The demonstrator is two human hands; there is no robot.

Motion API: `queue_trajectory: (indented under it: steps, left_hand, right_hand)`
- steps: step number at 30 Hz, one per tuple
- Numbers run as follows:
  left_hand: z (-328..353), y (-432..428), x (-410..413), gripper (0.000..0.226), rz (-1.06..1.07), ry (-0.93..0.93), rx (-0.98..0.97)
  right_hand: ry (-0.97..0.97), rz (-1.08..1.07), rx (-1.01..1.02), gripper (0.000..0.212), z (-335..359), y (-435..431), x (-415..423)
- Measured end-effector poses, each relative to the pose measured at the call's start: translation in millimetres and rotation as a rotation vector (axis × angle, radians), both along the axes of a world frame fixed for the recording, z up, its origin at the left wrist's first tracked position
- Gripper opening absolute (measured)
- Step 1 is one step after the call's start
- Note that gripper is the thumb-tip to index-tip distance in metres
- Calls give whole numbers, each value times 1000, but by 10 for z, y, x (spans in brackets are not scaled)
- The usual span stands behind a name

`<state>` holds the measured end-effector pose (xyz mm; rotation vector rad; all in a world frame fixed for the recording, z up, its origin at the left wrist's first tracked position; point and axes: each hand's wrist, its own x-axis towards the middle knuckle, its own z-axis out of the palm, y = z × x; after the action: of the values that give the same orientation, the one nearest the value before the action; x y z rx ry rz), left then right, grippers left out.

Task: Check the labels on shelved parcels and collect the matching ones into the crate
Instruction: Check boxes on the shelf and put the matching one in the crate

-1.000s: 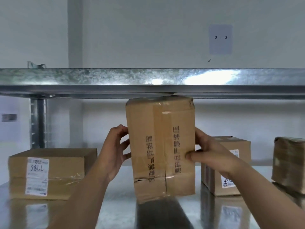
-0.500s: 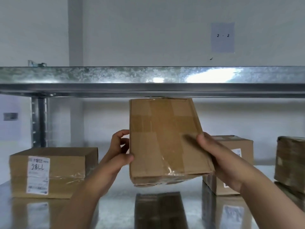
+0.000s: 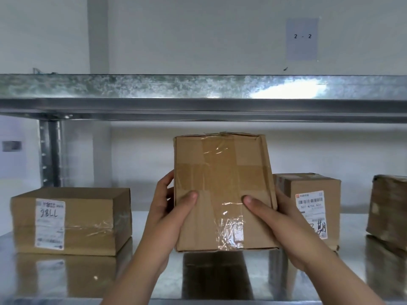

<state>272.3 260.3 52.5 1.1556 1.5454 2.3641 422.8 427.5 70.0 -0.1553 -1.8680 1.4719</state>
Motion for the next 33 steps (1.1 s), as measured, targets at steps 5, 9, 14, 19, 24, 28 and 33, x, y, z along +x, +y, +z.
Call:
queue_trajectory:
  steps: [5, 9, 14, 19, 24, 28, 33]
  left_hand:
    - [-64, 44, -16, 62, 20, -11, 10]
    - [-87, 54, -19, 68, 16, -22, 29]
    - [-38, -10, -77, 58, -9, -28, 47]
    - [-4, -32, -90, 48, -10, -112, 103]
    - [3, -117, -170, 71, -145, -336, 150]
    - [-6, -193, -271, 69, -286, -469, 91]
    - [-182, -251, -474, 51, -439, -555, 203]
  right_hand:
    - [-17, -14, -19, 29, -45, -11, -38]
    - [-46, -11, 7, 31, -34, -20, -52]
    - [-118, 96, -67, 69, 30, 88, -10]
    - [-154, 215, -191, 79, 89, 207, -43]
    - [-101, 138, -74, 54, 67, 176, -39]
    - [16, 32, -14, 34, 76, 160, 26]
    - [38, -59, -124, 114, 26, 159, 92]
